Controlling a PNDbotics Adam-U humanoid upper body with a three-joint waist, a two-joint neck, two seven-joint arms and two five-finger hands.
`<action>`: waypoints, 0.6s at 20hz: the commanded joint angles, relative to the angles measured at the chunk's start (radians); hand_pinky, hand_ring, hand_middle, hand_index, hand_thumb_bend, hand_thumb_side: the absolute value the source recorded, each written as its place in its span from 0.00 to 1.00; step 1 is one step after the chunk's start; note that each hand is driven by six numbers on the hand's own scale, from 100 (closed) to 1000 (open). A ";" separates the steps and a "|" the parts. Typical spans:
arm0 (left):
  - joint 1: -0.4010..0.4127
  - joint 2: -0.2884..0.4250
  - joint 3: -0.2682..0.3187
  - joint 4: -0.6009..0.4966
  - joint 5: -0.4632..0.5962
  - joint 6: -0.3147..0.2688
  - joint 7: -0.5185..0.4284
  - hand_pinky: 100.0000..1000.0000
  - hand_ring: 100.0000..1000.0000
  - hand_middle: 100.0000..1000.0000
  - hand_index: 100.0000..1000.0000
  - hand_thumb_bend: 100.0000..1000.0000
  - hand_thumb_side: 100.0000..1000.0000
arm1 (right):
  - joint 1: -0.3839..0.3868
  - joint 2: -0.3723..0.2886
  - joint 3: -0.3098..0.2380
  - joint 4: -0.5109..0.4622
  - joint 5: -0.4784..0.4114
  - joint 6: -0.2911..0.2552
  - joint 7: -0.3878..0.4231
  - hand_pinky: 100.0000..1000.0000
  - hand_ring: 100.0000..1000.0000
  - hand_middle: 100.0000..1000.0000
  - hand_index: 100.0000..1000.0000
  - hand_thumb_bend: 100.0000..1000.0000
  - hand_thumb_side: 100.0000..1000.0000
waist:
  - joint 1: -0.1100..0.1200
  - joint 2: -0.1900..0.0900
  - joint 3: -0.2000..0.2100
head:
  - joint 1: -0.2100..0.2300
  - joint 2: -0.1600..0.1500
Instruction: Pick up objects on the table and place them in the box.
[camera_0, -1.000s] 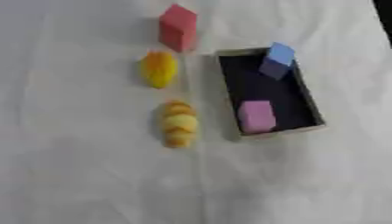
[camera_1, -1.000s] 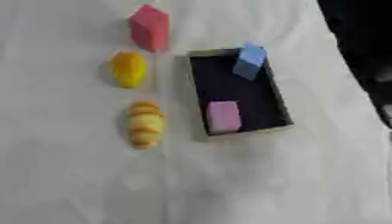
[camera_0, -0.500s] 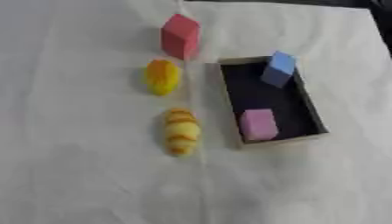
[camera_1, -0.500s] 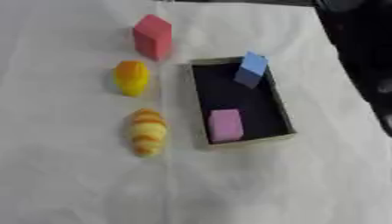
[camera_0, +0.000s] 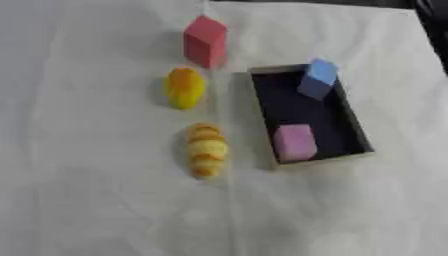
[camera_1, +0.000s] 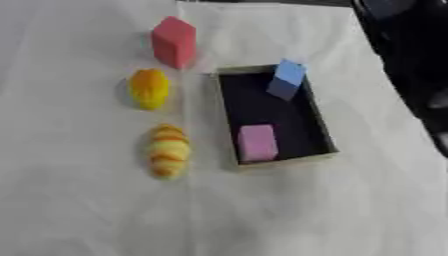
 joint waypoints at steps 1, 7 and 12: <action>-0.007 0.024 0.010 -0.015 0.004 -0.001 0.001 0.66 0.68 0.63 0.78 0.00 0.59 | -0.015 -0.010 0.016 0.014 0.037 -0.039 0.052 0.89 0.92 0.90 0.91 0.00 0.29 | 0.003 -0.032 0.003 | -0.007 0.001; -0.012 0.024 0.008 -0.015 0.008 0.000 -0.001 0.66 0.68 0.63 0.77 0.00 0.59 | -0.016 0.022 0.063 0.077 0.095 -0.092 0.126 0.89 0.92 0.89 0.91 0.00 0.32 | 0.000 -0.034 0.005 | -0.013 0.002; -0.014 0.024 0.008 -0.015 0.009 0.000 -0.003 0.66 0.68 0.63 0.77 0.00 0.59 | -0.017 0.045 0.085 0.122 0.152 -0.127 0.173 0.89 0.93 0.88 0.90 0.07 0.33 | -0.001 -0.036 0.008 | -0.014 0.005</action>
